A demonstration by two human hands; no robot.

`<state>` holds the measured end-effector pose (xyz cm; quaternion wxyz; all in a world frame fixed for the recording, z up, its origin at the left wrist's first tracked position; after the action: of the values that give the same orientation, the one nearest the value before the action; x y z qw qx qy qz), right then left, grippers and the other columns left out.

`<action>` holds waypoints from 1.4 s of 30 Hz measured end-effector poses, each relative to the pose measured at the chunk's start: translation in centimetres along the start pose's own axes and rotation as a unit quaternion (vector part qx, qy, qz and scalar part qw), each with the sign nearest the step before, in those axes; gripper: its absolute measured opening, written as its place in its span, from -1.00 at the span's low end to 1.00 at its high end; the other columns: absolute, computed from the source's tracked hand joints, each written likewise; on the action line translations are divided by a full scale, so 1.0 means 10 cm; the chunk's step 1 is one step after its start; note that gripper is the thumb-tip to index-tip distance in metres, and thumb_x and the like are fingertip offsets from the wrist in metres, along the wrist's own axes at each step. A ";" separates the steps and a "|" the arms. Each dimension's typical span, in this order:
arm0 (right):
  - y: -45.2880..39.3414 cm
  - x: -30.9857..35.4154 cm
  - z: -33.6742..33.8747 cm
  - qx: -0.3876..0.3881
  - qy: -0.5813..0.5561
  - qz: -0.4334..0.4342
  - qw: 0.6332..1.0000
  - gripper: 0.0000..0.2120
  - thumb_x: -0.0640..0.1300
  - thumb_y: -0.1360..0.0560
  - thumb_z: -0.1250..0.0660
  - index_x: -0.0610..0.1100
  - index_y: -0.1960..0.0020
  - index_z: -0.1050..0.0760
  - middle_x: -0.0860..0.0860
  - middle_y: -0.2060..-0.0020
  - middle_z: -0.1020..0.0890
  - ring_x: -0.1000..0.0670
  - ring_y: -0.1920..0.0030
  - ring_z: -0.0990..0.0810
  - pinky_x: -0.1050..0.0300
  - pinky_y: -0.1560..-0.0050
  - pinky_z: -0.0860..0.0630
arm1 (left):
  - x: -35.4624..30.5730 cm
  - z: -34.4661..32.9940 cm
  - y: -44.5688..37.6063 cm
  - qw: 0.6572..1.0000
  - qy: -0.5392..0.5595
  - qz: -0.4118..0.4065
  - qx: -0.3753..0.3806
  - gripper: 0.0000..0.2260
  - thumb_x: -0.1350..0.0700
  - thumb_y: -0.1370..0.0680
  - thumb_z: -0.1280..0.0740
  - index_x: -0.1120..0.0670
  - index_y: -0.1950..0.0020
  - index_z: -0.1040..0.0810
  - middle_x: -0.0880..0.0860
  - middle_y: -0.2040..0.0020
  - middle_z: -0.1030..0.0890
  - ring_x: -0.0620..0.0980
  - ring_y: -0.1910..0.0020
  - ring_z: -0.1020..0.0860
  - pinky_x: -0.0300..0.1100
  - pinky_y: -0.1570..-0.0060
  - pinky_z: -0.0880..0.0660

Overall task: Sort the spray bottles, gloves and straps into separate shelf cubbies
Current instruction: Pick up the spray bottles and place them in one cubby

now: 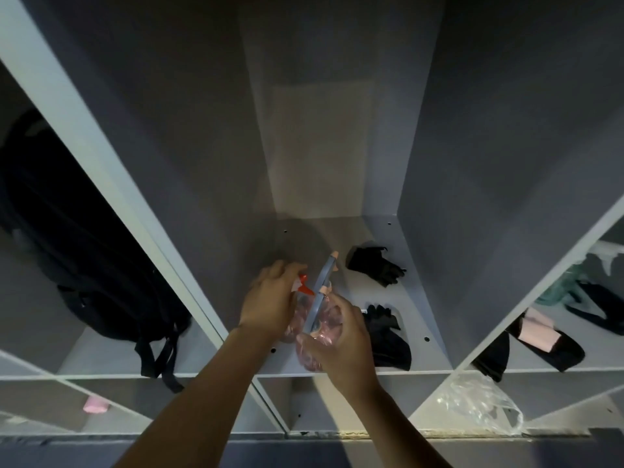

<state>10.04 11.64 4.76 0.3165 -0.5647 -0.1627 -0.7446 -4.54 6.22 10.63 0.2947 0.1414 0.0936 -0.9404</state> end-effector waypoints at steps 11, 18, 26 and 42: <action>-0.16 -0.05 -0.13 0.062 0.002 -0.015 0.998 -0.12 -0.12 -0.35 -0.60 0.18 -0.52 -0.22 0.19 -0.42 -0.44 0.41 -0.27 -0.37 0.55 -0.17 -0.35 | 0.07 0.00 0.00 0.997 -0.065 0.010 0.050 -0.50 0.05 -0.51 -0.41 -0.17 -0.36 -0.28 0.04 -0.23 -0.50 0.13 -0.21 -0.52 0.02 -0.06 -0.56; -0.21 0.01 -0.23 0.083 -0.016 -0.023 0.996 -0.19 -0.13 -0.37 -0.59 0.29 -0.45 -0.26 0.31 -0.32 -0.43 0.42 -0.20 -0.42 0.56 0.00 -0.41 | 0.14 0.07 0.13 0.993 -0.070 0.069 0.064 -0.50 0.20 -0.50 -0.40 -0.02 -0.38 -0.29 0.12 -0.29 -0.49 0.18 -0.22 -0.54 0.04 -0.08 -0.54; -0.38 0.04 -0.24 0.114 -0.022 -0.022 0.993 -0.19 -0.20 -0.36 -0.58 0.37 -0.40 -0.31 0.14 -0.37 -0.47 0.13 -0.36 -0.46 0.20 -0.26 -0.53 | 0.15 0.12 0.18 0.990 -0.083 0.113 0.034 -0.52 0.24 -0.53 -0.39 0.07 -0.38 -0.28 0.17 -0.24 -0.51 0.16 -0.15 -0.58 -0.01 -0.07 -0.59; -0.52 -0.03 -0.11 0.125 -0.030 0.016 0.992 -0.25 -0.17 -0.42 -0.55 0.31 -0.44 -0.32 0.13 -0.29 -0.51 0.24 -0.26 -0.50 0.26 -0.25 -0.52 | 0.08 0.01 0.17 0.993 -0.028 0.091 0.072 -0.25 0.18 -0.50 -0.42 -0.01 -0.58 -0.11 0.12 -0.48 -0.19 0.14 -0.42 -0.30 -0.03 -0.26 -0.46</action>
<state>5.92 14.96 4.71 0.3918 -0.5453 -0.2546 -0.6959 -4.23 4.42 10.36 0.3709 0.1442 0.0044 -0.9174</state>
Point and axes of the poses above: each hand's wrist, its own y-axis away from the middle knuckle, its own z-axis out of the back of the hand, x = y × z, the point moved 6 cm from there along -y, towards the middle knuckle
